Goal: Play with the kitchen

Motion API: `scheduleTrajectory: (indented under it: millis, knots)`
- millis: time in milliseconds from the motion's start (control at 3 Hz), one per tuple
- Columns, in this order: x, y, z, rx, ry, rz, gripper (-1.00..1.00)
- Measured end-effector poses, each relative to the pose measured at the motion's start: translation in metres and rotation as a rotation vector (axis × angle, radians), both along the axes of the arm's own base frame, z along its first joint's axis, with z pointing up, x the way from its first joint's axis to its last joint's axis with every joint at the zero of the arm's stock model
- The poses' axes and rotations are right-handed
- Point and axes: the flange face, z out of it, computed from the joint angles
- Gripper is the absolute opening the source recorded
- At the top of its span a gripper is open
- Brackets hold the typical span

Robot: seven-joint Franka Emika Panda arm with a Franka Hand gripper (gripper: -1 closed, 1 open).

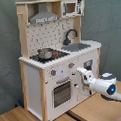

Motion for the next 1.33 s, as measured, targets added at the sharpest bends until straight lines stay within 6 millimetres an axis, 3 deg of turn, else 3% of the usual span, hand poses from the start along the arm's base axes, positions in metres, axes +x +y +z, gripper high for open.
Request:
scheduleTrajectory:
  millis: [667,1333]
  knots:
    - [0.036,-0.017,-0.008,-0.025,0.015,0.038,1.0]
    - [0.065,-0.001,-0.02,0.005,0.04,0.036,1.0]
